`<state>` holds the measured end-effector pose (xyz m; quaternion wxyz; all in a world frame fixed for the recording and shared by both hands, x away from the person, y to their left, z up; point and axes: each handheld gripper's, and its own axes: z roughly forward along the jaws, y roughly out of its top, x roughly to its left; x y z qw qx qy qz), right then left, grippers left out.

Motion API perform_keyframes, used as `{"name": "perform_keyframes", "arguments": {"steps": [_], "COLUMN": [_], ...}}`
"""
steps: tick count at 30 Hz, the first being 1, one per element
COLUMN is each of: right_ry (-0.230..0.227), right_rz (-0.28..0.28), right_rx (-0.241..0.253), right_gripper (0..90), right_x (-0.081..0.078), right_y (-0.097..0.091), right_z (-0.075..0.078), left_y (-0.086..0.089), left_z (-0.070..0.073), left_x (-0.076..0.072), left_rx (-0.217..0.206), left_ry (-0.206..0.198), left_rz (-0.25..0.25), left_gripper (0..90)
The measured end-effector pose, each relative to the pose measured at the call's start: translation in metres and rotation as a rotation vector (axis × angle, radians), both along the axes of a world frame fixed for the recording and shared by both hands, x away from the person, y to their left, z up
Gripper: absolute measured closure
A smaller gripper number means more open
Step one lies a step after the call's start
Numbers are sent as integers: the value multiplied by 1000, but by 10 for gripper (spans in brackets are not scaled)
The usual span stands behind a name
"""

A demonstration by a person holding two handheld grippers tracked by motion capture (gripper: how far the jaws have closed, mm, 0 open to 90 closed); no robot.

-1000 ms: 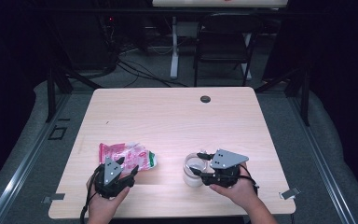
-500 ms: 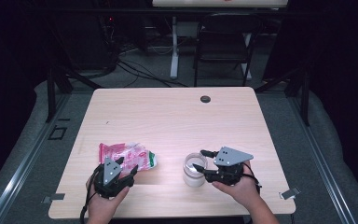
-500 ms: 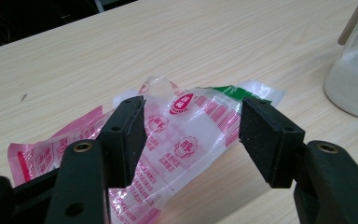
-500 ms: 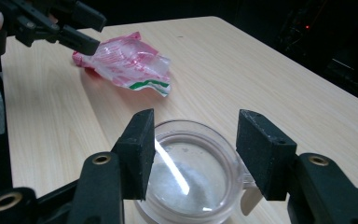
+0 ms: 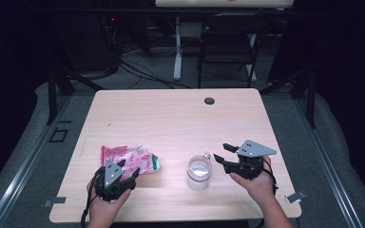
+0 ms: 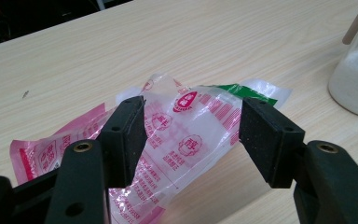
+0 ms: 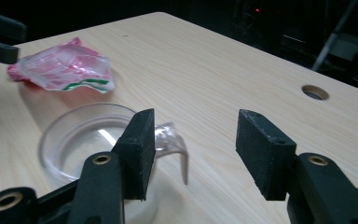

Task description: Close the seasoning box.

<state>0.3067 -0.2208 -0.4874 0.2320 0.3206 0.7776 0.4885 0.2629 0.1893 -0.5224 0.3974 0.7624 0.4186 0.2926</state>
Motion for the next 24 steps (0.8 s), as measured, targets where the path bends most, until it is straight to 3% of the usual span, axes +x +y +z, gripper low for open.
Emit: {"name": "perform_keyframes", "arguments": {"steps": [15, 24], "right_ry": [101, 130], "right_rz": [-161, -215], "right_rx": [36, 2], "right_gripper": [471, 469], "right_x": [16, 21], "right_y": [-20, -25], "right_z": [-28, -40], "left_y": [2, 4], "left_z": [-3, -2], "left_x": [3, 5], "left_rx": [-1, -6], "left_ry": [10, 12], "left_rz": [9, 13], "left_gripper": [411, 411]}}
